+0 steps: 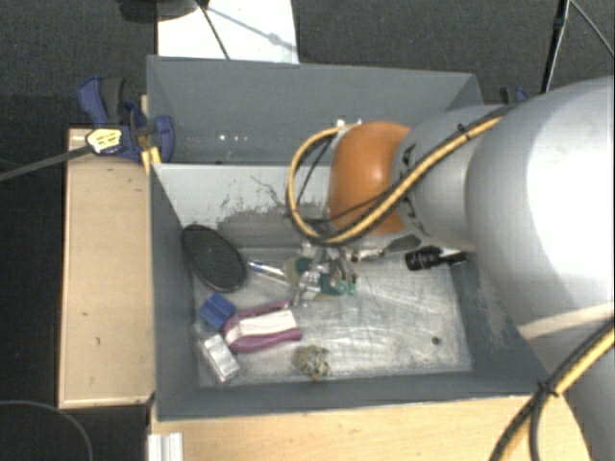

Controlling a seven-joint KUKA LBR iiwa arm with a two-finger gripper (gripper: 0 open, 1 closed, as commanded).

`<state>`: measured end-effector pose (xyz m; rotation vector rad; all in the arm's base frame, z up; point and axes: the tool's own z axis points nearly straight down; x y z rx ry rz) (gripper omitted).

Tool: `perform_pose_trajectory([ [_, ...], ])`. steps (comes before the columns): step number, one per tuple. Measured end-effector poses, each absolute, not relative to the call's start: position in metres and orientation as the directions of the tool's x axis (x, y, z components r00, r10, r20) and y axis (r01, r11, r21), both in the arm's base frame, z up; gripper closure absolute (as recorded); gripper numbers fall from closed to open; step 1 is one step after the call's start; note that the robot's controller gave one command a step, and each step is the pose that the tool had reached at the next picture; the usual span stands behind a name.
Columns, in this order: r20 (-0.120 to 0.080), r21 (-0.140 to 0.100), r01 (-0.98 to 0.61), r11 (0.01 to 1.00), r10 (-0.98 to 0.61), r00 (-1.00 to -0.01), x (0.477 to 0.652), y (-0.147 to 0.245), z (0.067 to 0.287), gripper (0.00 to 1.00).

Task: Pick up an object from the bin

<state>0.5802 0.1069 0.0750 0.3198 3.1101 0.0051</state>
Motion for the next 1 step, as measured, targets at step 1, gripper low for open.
perform_pose_trajectory([
  [1, -0.009, 0.004, 0.185, 0.983, 0.185, -0.983, 0.5699, 0.1183, 0.2153, 1.0],
])
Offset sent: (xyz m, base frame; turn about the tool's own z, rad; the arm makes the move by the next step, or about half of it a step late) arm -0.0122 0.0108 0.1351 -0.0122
